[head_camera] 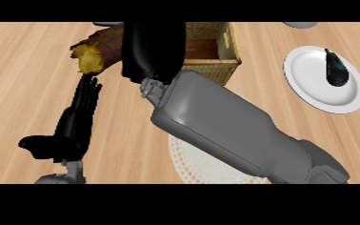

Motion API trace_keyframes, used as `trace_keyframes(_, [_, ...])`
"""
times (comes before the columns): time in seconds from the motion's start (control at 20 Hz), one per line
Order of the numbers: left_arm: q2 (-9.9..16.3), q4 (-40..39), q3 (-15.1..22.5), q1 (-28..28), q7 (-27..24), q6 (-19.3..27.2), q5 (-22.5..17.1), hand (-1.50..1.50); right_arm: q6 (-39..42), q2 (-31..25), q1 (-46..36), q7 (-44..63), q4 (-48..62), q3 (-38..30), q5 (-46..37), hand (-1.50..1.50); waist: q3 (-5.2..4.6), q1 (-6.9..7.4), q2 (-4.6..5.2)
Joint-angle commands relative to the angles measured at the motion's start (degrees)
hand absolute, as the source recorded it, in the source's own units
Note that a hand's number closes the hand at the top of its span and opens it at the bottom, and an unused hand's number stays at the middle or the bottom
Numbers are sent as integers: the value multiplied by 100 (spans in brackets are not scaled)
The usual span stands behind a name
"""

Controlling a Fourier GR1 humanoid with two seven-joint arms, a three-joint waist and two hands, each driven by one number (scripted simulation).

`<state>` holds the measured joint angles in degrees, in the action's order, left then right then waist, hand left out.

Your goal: Pick the sweet potato from the placemat and place it in the basket

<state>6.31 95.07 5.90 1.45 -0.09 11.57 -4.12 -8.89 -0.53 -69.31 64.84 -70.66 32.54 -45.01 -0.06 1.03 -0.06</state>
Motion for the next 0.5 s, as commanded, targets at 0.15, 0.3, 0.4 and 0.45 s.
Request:
trace_keyframes(0.15, [63, 108, -163, -64, -60, -129, -103, 0, 39, 50, 82, 151, 624, -206, -56, 150, 2, -31, 8])
trace_keyframes(0.3, [-72, -4, 25, -280, -197, -63, 93, 0, -130, 51, 102, 143, 828, -38, 97, 150, 1, 4, 12])
trace_keyframes(0.4, [130, 200, -233, -221, -18, -275, -186, 0, -285, 51, 553, -326, 707, -350, -145, 150, 4, -52, 4])
trace_keyframes(0.45, [52, 320, -121, -392, -53, -239, -124, 0, -381, 51, 482, -392, 760, -405, -105, 150, 4, -31, 4])
